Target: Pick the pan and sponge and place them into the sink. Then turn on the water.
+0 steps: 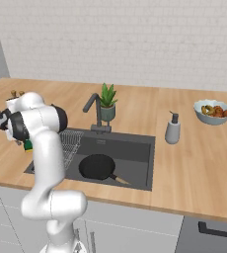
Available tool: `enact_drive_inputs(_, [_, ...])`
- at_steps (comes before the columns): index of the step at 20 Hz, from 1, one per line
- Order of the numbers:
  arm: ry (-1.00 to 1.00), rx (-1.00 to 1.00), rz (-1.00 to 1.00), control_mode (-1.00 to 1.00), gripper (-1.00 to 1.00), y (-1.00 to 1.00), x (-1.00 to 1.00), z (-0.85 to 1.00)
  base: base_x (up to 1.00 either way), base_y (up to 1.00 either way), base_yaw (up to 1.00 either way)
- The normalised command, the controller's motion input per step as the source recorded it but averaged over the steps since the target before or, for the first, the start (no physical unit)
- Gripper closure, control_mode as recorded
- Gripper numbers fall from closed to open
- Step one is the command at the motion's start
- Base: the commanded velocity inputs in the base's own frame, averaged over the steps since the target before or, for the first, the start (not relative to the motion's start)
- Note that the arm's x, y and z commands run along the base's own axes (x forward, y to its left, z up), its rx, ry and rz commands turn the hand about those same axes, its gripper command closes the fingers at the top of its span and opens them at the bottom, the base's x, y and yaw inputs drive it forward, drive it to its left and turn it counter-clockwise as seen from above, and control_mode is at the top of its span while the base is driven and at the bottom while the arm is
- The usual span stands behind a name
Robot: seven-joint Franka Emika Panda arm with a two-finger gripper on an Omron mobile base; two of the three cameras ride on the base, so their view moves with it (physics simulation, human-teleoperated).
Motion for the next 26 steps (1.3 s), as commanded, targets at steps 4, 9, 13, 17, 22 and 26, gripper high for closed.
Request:
enact_drive_inputs(4, [0.00, 0.00, 0.00, -1.00, -1.00, 0.00, 0.02, -0.14, 0.00, 0.00, 0.00])
enact_drive_inputs(9, [0.00, 0.00, 0.00, -1.00, -1.00, 0.00, 0.00, -0.19, 0.00, 0.00, 0.00])
enact_drive_inputs(13, [0.00, 0.00, 0.00, -1.00, -1.00, 0.00, 0.00, -0.18, 0.00, 0.00, 0.00])
enact_drive_inputs(17, [0.00, 0.00, 0.00, -1.00, -1.00, 0.00, 0.00, -0.16, 0.00, 0.00, 0.00])
enact_drive_inputs(22, [0.00, 0.00, 0.00, -1.00, 1.00, 0.00, 0.00, -0.13, 0.00, 0.00, 0.00])
enact_drive_inputs(26, [0.00, 0.00, 0.00, -1.00, 1.00, 0.00, 0.00, -0.12, 0.00, 0.00, 0.00])
